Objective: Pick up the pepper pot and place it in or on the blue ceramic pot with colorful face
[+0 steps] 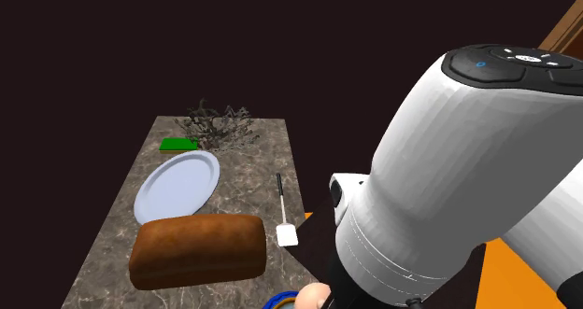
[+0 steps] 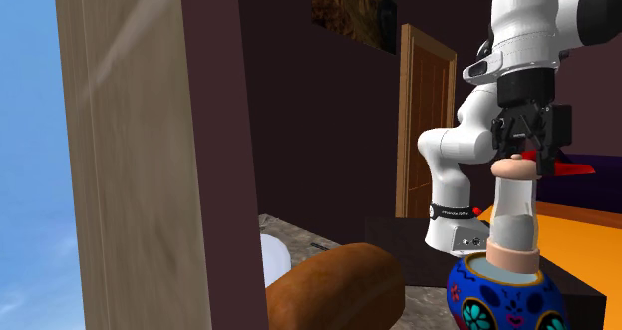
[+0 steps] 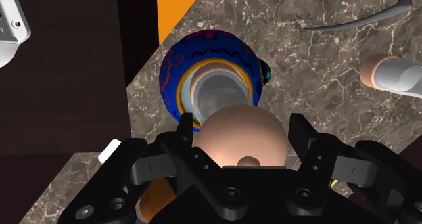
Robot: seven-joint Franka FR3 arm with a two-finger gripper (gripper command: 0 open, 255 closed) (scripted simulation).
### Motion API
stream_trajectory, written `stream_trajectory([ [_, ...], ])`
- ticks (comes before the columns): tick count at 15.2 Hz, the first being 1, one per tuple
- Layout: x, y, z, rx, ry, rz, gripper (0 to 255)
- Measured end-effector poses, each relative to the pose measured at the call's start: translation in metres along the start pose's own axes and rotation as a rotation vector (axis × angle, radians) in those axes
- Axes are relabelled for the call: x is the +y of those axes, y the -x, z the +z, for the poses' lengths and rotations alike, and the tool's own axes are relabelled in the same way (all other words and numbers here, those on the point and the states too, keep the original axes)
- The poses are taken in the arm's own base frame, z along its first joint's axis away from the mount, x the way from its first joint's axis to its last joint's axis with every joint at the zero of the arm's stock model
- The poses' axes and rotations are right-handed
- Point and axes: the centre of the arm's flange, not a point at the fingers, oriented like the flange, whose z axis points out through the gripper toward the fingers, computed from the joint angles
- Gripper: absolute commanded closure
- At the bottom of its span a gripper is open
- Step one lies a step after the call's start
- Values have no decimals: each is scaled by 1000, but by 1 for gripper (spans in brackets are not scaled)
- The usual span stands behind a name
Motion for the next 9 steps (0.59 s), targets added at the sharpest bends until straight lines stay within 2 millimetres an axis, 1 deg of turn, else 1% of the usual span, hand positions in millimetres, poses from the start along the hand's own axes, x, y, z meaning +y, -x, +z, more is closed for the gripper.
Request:
stream_trajectory([
  [5,1,0,2,0,0,0,255],
  [6,1,0,2,0,0,0,0],
  [9,1,0,2,0,0,0,0],
])
